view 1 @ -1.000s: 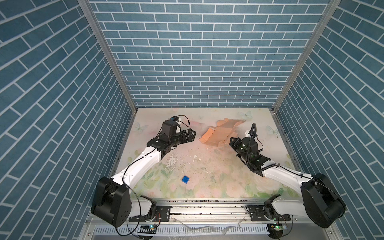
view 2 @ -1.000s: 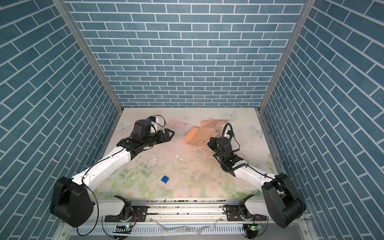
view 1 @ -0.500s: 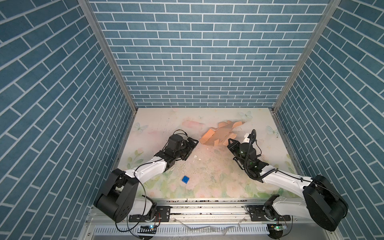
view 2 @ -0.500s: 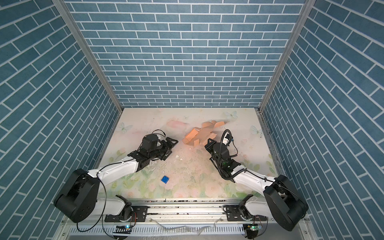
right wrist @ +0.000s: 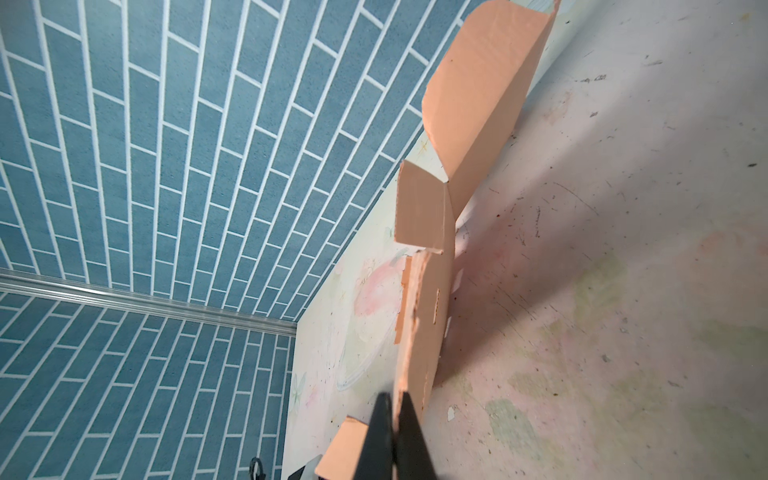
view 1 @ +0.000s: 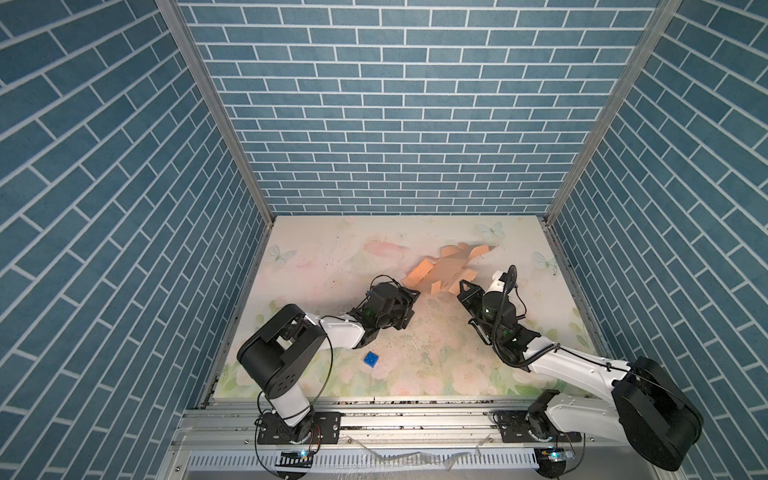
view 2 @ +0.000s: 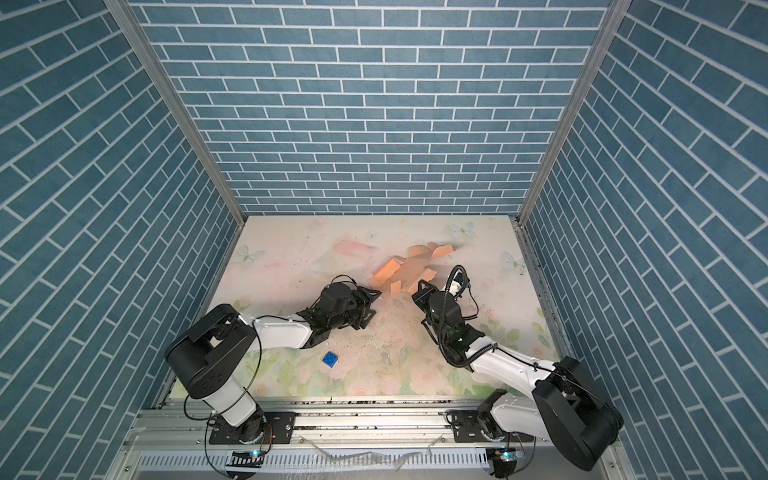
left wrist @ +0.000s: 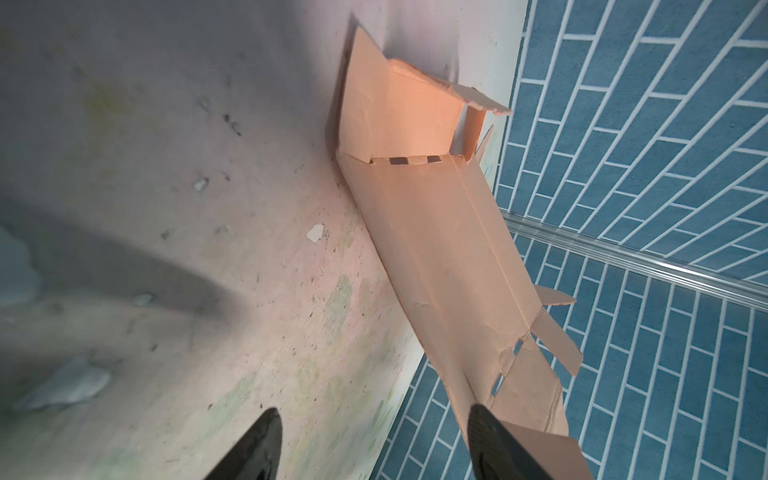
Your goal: Fold the paper box
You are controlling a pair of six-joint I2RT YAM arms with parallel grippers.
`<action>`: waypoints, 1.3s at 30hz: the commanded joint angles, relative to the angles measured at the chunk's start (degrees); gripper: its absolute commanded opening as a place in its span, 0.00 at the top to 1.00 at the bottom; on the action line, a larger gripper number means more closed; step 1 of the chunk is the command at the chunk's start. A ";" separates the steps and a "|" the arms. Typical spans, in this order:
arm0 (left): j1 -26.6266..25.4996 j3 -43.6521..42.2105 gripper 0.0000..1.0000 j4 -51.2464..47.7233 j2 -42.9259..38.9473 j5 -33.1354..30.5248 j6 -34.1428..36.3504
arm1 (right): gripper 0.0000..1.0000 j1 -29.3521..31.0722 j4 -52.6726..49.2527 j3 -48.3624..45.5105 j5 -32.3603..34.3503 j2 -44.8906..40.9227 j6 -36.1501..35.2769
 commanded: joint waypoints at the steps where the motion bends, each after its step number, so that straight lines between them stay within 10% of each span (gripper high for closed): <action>1: -1.25 3.21 0.30 4.25 1.56 -4.32 -3.97 | 1.00 0.36 0.89 -0.61 1.09 -1.73 1.15; 39: -3.28 6.81 0.90 15.27 14.32 -13.45 -14.24 | 1.00 0.36 0.35 -2.14 -0.33 -1.67 0.90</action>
